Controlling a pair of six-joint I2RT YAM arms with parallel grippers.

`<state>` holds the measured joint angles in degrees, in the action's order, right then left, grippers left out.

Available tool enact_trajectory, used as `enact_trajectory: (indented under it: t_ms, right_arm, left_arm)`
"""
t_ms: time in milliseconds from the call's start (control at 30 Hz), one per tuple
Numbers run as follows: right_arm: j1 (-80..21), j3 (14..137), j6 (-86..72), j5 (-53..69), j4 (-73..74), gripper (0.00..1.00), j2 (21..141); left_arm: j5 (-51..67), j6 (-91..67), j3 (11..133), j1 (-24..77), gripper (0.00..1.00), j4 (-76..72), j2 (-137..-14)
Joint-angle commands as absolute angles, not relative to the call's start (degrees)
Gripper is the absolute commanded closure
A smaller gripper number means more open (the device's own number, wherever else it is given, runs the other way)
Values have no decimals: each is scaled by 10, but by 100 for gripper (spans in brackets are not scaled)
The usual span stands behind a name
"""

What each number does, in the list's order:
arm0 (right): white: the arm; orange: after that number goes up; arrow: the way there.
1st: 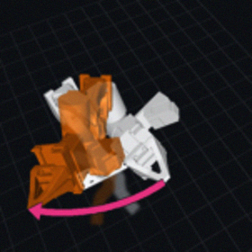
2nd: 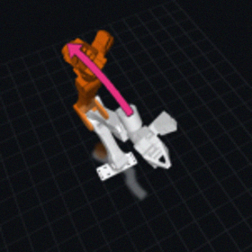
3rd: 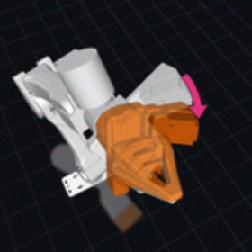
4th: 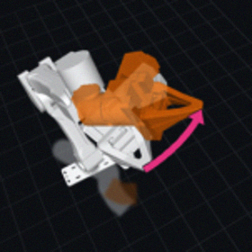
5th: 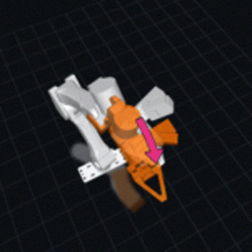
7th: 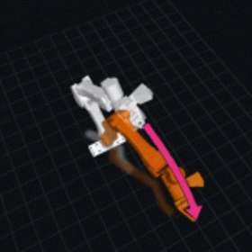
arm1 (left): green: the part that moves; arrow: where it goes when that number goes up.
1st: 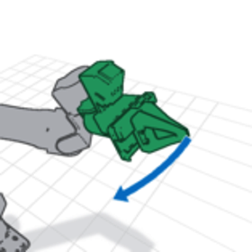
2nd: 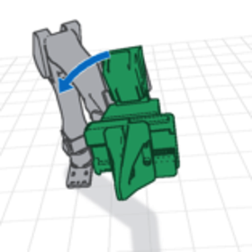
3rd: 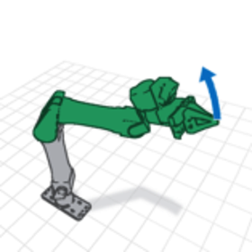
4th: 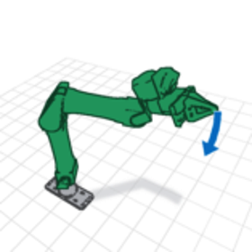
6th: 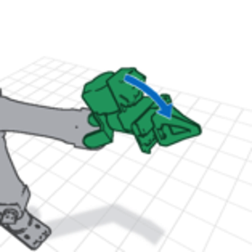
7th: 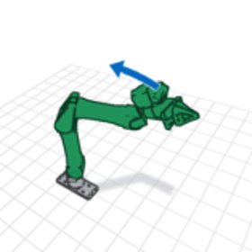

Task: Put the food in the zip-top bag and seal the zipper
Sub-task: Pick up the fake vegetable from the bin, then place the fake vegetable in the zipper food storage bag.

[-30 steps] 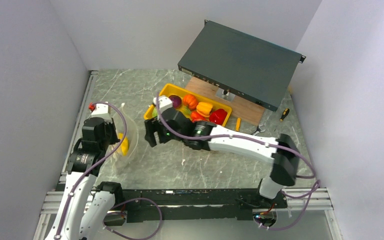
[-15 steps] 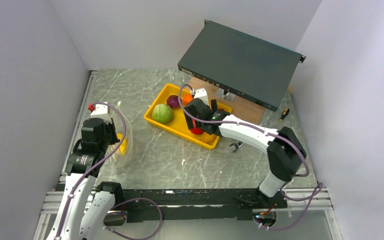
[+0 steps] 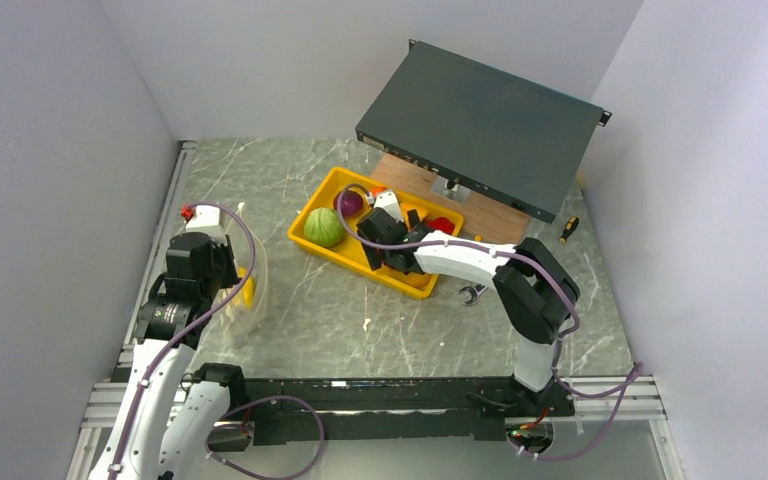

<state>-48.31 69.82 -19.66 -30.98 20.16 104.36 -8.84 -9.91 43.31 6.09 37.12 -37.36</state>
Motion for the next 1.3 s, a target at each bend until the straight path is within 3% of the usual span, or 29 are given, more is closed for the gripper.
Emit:
enact_trajectory:
  t_ms: [0,300,733,867,1100,1267]
  right_arm:
    - [-481,718,-182,-325,192,7,1066]
    - [-486,717,-176,-309,178,26,1054]
    - [-537,773,-186,-244,170,99,957]
    - [-552,754,-231,-132,89,100,904]
    - [-563,680,-405,157,-242,100,869]
    - [-593,703,-470,196,-345,100,924]
  left_arm:
    - [-79,-91,435,62,100,350,-377]
    - [-74,-90,435,62,100,350,-378]
    - [-69,-90,434,62,100,346,-373]
    - [-64,-88,433,63,100,346,-372]
    - [-48,-86,431,62,100,338,-373]
    - [-43,-86,430,62,100,337,-369]
